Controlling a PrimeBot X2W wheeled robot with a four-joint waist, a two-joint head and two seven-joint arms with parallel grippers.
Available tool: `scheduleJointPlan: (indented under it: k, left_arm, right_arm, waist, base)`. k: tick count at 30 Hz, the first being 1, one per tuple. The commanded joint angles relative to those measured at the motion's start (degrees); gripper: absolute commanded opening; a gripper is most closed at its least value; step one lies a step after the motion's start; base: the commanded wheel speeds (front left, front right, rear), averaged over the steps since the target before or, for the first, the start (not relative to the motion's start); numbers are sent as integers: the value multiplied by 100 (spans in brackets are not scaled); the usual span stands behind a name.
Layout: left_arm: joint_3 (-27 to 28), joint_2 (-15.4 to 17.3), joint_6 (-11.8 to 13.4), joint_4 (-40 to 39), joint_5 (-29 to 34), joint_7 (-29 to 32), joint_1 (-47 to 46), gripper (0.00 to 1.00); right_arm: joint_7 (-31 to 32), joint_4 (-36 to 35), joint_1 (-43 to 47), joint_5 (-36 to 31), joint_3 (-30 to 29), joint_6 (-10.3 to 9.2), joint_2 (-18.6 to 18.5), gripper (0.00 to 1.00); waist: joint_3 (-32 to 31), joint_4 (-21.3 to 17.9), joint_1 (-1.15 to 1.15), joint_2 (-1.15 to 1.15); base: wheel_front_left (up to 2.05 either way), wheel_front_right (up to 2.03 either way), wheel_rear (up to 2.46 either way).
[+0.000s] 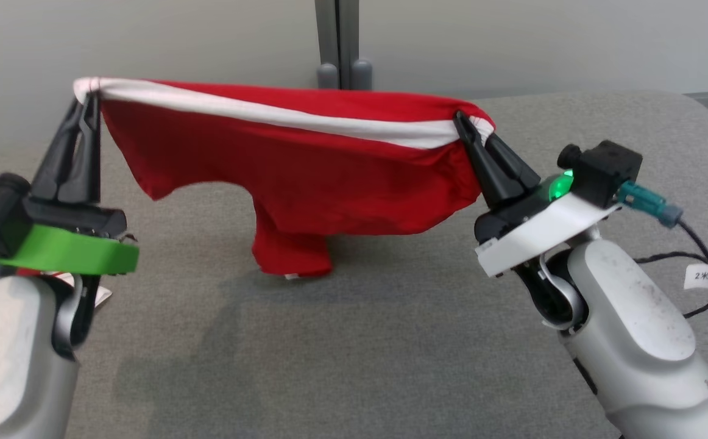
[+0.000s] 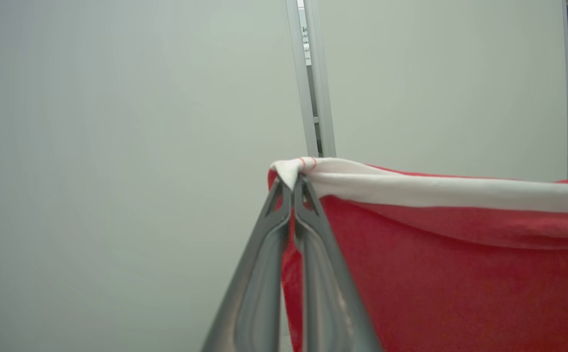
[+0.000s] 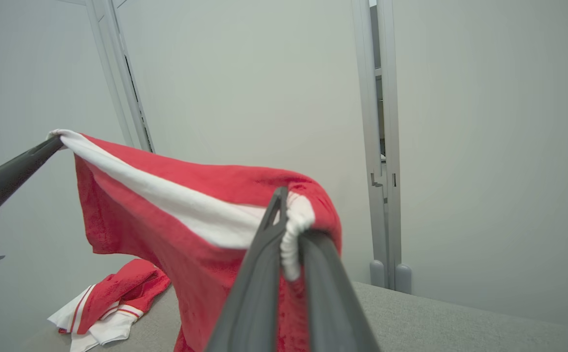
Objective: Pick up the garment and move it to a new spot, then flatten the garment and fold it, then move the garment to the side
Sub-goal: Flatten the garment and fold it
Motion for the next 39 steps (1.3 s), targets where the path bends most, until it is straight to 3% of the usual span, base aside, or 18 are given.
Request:
scheduleJointPlan:
  k: [1,6,12,19,25,30,39]
  left_arm:
    - [-62,152,7,-44,18,-3,-231,0]
    - [-382,622,7,140,-151,156,-984,0]
    - [-587,783,7,666,-417,457,-1821,0]
    - [-549,790,15,1655,-345,243,-3276,0]
    - [-315,656,63,2215,-171,-1,-4156,0]
    - [55,444,45,2058,-144,-5,-3639,0]
    - [773,-254,21,1736,-125,-8,-1087,0]
  right_arm:
    - [158,-159,-142,192,40,-6,-85,0]
    - [927,-561,-645,827,45,-6,-168,0]
    - [1273,-160,-1520,629,87,-5,-141,0]
    - [449,1186,-3261,-312,-180,-7,-12,0]
    - [-210,2141,-4353,-976,-251,-9,114,0]
    - [-289,2417,-4108,-1020,-82,-9,219,0]
    - [-296,2182,-1960,-390,709,-9,56,0]
  waist:
    - [32,-108,0,0]
    - [377,-255,0,0]
    - [1082,-405,0,0]
    - [1935,-435,0,0]
    - [2119,-395,0,0]
    - [1930,-357,0,0]
    - [1213,-325,0,0]
  base:
    - [0,0,0]
    - [0,0,0]
    - [0,0,0]
    - [0,0,0]
    - [0,0,0]
    - [0,0,0]
    - [0,0,0]
